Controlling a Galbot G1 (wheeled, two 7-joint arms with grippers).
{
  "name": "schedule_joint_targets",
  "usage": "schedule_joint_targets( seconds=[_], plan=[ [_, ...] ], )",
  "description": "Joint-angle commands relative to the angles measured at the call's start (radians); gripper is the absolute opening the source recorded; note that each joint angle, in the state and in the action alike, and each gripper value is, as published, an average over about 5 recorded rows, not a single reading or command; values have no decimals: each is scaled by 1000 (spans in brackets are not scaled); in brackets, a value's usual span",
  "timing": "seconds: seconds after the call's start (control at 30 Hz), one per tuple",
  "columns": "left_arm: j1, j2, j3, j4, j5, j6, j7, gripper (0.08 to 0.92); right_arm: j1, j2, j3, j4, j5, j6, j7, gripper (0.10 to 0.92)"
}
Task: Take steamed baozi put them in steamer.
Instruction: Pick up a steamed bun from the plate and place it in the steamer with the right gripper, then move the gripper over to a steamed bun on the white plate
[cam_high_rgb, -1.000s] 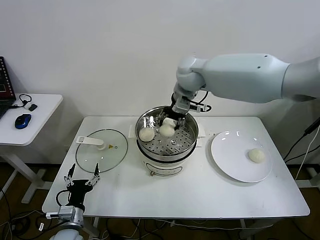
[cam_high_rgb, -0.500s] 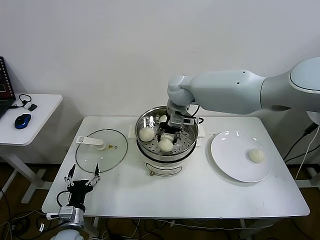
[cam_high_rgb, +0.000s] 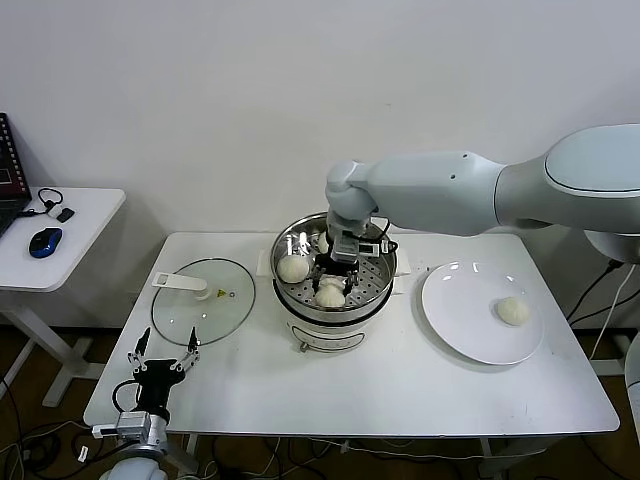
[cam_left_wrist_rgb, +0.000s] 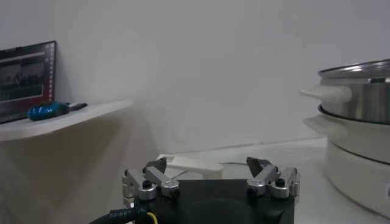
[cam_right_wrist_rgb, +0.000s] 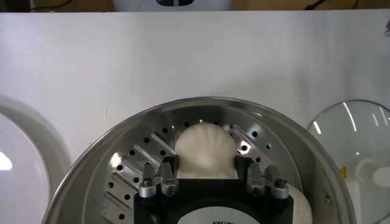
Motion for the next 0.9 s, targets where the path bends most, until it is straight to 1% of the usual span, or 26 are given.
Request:
schedule_joint_targets(
  seconds=[0.03, 0.1, 0.2, 0.27, 0.4, 0.47, 0.57, 0.63, 0.9],
  plan=[
    [-4, 2, 0, 1, 0, 1, 0, 823, -4, 15, -4, -42, 10, 12, 16, 681],
    [-6, 2, 1, 0, 0, 2, 0, 823, 6, 17, -5, -51, 18, 19, 18, 738],
    [-8, 2, 0, -3, 0, 5, 1, 823, 37, 20, -14, -59, 50, 37, 6, 801],
    [-8, 2, 0, -5, 0, 6, 2, 823, 74, 21, -36, -58, 114, 53, -21, 817],
    [-6, 4, 0, -11, 2, 8, 3, 823, 162, 6, -87, -47, 264, 82, -112, 822],
    [-3, 4, 0, -16, 2, 10, 4, 823, 218, -16, -115, -28, 341, 52, -163, 823],
    [0, 6, 1, -23, 3, 13, 4, 823, 316, -72, -170, 24, 462, -86, -202, 823],
    [3, 8, 2, -26, 4, 15, 5, 823, 370, -126, -206, 66, 515, -200, -199, 823],
    [2, 17, 9, -21, 6, 17, 4, 823, 479, -347, -385, 209, 710, -628, -69, 823]
  ],
)
